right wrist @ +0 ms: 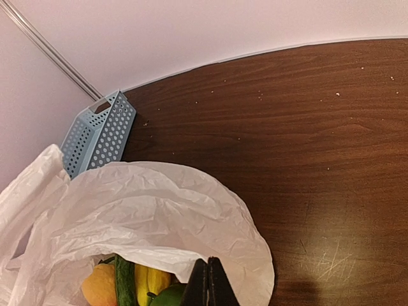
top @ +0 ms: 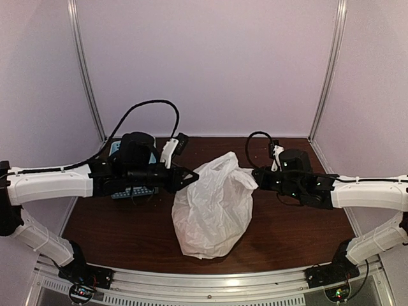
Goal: Untie the knot of the plastic bag and take out the fruit
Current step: Untie the bag handles from the takeout bag.
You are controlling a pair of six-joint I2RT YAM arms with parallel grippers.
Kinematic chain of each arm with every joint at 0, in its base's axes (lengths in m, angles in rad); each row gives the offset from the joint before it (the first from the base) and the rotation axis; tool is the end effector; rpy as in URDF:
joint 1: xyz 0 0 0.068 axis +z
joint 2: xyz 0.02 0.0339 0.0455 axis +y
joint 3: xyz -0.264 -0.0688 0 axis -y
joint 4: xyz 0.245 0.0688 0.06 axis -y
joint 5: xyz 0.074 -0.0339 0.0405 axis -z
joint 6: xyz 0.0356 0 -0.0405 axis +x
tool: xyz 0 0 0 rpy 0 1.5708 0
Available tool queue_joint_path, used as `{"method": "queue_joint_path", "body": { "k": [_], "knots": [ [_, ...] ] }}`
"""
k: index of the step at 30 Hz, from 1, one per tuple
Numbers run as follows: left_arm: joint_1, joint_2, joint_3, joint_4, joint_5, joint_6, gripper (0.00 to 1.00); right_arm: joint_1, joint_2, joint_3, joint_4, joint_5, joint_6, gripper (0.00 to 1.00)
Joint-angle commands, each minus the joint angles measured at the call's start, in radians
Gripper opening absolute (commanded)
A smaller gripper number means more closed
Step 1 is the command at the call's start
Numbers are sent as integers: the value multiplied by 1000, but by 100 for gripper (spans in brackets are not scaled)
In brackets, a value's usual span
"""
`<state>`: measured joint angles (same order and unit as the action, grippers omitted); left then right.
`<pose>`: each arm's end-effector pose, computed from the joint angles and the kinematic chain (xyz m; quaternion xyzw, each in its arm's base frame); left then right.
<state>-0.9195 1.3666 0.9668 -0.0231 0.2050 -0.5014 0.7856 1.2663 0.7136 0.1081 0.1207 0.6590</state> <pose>0.1851 -0.2547 0.2872 0.2277 0.8056 -0.4174 0.3534 0.2007 0.1947 0.2408 -0.0213 0.8444 0.3140 0.4335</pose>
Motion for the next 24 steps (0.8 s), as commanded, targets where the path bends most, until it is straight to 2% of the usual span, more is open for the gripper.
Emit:
{"method": "queue_joint_path", "body": {
  "k": [1,11,18,24],
  "knots": [
    [13,-47,-38,54,-3,-5,0,-16,-12,-17,-4,25,14,0],
    [25,-137,-99,99,19,6,0,-48,-11,-11,19,-5,-2,0],
    [25,-127,-70,152,90,45,0,-54,45,125,16,-34,-89,0],
    [25,-119,-39,231,218,95,0,-74,126,246,24,-43,-141,0]
  ]
}}
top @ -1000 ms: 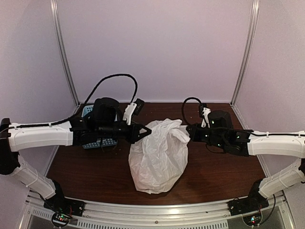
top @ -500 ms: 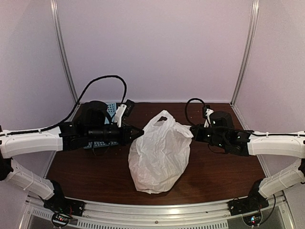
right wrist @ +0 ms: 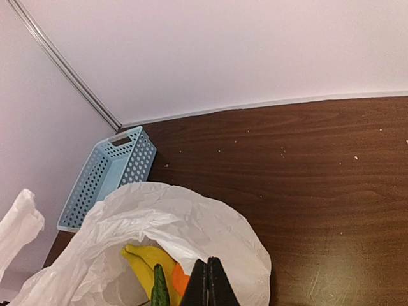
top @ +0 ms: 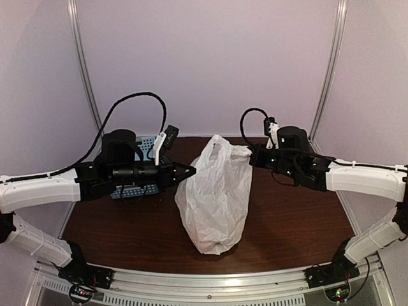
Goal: Untie the knot of the plastic bag and take out the fruit
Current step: Untie the bag handles from the takeout bag, then pick up the takeout bag from the center of the board.
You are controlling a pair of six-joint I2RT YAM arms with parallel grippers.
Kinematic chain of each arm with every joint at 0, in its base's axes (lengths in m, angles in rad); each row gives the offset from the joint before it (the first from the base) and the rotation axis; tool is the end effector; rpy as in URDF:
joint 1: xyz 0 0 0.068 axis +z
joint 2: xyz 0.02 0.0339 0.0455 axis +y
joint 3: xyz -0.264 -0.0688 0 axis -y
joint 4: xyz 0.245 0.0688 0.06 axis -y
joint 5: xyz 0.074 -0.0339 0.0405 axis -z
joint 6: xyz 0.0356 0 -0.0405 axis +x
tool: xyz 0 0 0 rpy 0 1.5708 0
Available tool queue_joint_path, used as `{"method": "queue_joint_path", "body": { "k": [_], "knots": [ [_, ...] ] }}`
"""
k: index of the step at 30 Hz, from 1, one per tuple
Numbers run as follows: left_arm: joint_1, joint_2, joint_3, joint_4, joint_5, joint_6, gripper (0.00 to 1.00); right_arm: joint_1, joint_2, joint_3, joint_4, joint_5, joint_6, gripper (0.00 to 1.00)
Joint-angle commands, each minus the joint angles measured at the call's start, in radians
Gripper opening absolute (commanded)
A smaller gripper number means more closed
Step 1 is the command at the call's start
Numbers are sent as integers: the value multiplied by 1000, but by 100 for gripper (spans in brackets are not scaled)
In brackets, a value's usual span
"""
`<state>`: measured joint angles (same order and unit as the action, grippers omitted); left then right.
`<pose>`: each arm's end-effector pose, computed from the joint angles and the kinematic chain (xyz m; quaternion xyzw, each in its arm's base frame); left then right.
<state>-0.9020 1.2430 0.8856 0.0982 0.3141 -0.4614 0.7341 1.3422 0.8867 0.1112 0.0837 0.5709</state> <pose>0.1710 -0.2342 0.3063 0.2641 0.7430 -0.4758 0.3896 0.2319 0.2052 0.2798 -0.0426 0.8163 0.3220 0.4777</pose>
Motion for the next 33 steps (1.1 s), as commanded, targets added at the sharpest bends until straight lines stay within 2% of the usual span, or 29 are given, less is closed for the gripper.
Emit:
{"method": "queue_joint_path", "body": {
  "k": [1,10,16,19,24,29,33],
  "knots": [
    [8,6,45,115,127,62,0,-29,67,90,25,-12,-54,0],
    [8,23,36,117,198,79,0,-67,239,199,65,-81,-41,0],
    [8,41,32,122,190,76,0,-84,270,244,12,-102,-61,0],
    [8,38,26,126,164,69,0,-99,232,266,-52,-102,-104,17],
    [8,43,8,150,154,60,0,-114,94,278,-162,-88,-182,60],
    [8,44,-9,173,157,55,0,-119,-63,231,-230,-115,-218,79],
    [8,54,-9,175,182,60,0,-117,-174,186,-241,-276,-236,86]
  ]
}}
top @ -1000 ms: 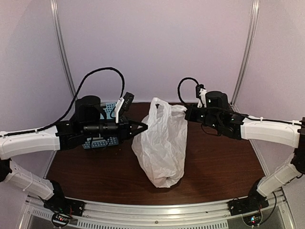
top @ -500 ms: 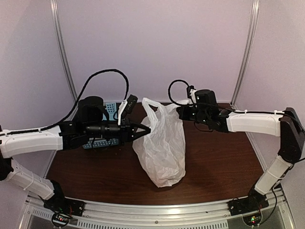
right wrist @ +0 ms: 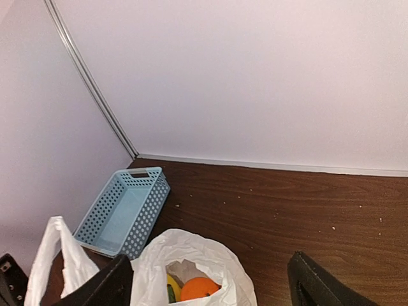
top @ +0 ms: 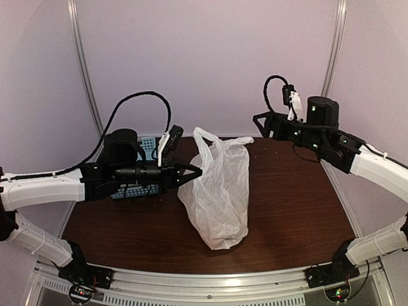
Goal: Untie the knot of the plastic bag and take out the fruit
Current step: Pick up the takeout bag from the center of the board.
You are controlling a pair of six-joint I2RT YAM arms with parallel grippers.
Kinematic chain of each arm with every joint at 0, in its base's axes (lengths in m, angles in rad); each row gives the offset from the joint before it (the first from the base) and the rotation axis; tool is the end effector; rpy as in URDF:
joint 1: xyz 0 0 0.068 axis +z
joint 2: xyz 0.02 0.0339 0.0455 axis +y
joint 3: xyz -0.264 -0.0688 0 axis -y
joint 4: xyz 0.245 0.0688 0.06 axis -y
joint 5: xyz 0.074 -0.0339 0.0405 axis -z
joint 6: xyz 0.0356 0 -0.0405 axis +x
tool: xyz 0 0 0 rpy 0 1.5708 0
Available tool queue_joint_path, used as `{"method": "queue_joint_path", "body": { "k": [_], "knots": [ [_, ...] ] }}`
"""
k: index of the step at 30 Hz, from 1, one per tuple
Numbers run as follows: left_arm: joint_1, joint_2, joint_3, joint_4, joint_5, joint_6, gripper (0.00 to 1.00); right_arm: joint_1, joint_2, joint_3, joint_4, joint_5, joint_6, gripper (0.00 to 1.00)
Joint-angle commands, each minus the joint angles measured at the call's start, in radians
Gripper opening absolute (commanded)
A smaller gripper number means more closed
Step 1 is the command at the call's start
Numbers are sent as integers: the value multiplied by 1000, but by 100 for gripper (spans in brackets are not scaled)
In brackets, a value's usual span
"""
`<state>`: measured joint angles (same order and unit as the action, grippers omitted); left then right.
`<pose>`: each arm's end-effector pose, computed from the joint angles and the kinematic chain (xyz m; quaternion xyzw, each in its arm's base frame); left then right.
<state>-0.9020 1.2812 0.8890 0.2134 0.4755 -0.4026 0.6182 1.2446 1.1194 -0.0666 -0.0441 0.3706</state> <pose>0.1719 -0.2438 0.3095 0.3306 0.6854 -0.5219 0.3855 0.2383 0.1714 0.3716 -0.1092 0.7637 0.3168 0.5518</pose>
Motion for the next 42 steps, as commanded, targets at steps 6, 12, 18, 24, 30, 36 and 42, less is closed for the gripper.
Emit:
{"method": "queue_joint_path", "body": {
  "k": [6,12,18,24,30,36,42],
  "knots": [
    [8,30,-8,52,42,10,0,46,-117,-21,-93,-322,-15,86],
    [6,47,-9,55,47,15,0,150,-59,9,-41,-354,67,75],
    [5,64,-3,38,54,24,0,241,24,114,-119,-280,70,70],
    [-2,75,-4,40,58,33,0,283,102,161,-161,-230,89,63],
    [-10,79,-9,49,56,31,0,307,161,185,-189,-144,98,60],
    [-11,86,-9,50,60,34,0,324,206,200,-178,-157,99,59],
    [-11,98,-4,54,56,34,0,341,254,211,-152,-179,109,57]
  ]
}}
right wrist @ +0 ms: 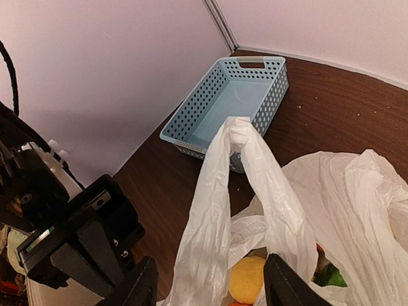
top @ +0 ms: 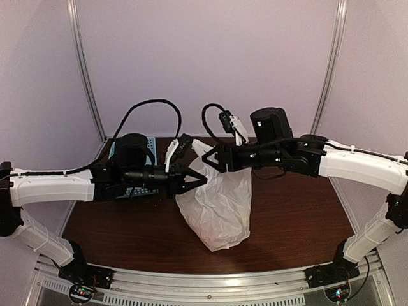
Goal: Untie the knot of the plastic bag and take out the fruit
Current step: Pick up the takeout bag from the center of the board.
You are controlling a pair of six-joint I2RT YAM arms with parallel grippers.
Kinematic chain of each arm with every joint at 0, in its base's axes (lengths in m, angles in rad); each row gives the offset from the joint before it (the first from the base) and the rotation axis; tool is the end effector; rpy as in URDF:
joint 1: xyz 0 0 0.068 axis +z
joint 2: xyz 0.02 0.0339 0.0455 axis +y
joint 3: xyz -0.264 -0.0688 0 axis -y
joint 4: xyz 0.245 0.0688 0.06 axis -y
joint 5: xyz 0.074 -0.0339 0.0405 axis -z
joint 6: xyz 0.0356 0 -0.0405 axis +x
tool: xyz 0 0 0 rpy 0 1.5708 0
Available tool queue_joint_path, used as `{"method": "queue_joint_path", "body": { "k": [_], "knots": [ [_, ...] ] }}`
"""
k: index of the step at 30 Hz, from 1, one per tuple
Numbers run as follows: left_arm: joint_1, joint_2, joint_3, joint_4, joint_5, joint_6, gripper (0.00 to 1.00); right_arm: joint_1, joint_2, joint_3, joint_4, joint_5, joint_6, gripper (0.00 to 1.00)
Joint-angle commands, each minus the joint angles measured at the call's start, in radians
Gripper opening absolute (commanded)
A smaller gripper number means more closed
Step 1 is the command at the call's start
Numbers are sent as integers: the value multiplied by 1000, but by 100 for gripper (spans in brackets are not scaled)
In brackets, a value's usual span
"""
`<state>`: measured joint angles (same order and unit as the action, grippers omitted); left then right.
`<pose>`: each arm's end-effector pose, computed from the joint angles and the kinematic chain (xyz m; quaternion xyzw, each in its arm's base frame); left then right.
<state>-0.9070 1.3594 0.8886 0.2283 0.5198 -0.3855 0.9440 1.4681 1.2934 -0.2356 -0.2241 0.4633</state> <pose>0.1783 -0.2566 0.2888 0.3492 0.6944 -0.5203 0.3537 0.1956 0.2835 0.3492 -0.2574 0.7926 0.4238 0.3549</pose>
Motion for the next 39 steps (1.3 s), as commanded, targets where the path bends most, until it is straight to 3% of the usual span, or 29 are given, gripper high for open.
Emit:
{"method": "queue_joint_path", "body": {
  "k": [1,5,8,15,16,17,22,26,32,39],
  "knots": [
    [-6,22,-4,37,12,17,0,17,37,38,22,-3,17,57],
    [-6,28,0,40,13,15,0,24,58,38,43,-16,21,54],
    [-6,33,2,42,14,13,0,26,68,41,58,-24,22,46],
    [-6,36,3,48,-3,-7,0,26,53,23,94,18,16,2],
    [-5,35,3,46,-11,-10,0,26,40,10,108,23,15,0],
    [-6,34,5,41,-20,-12,3,26,26,-5,122,29,11,0],
    [-4,14,23,-5,-84,-19,50,26,-79,-101,225,19,-19,0],
    [-2,-18,42,-30,-128,-20,67,26,-174,-191,311,-14,-41,0],
    [3,-11,153,-137,-212,1,79,32,-308,-296,347,-29,-62,0],
    [2,72,267,-171,-279,56,82,38,-431,-445,347,-16,-17,0]
  ]
}}
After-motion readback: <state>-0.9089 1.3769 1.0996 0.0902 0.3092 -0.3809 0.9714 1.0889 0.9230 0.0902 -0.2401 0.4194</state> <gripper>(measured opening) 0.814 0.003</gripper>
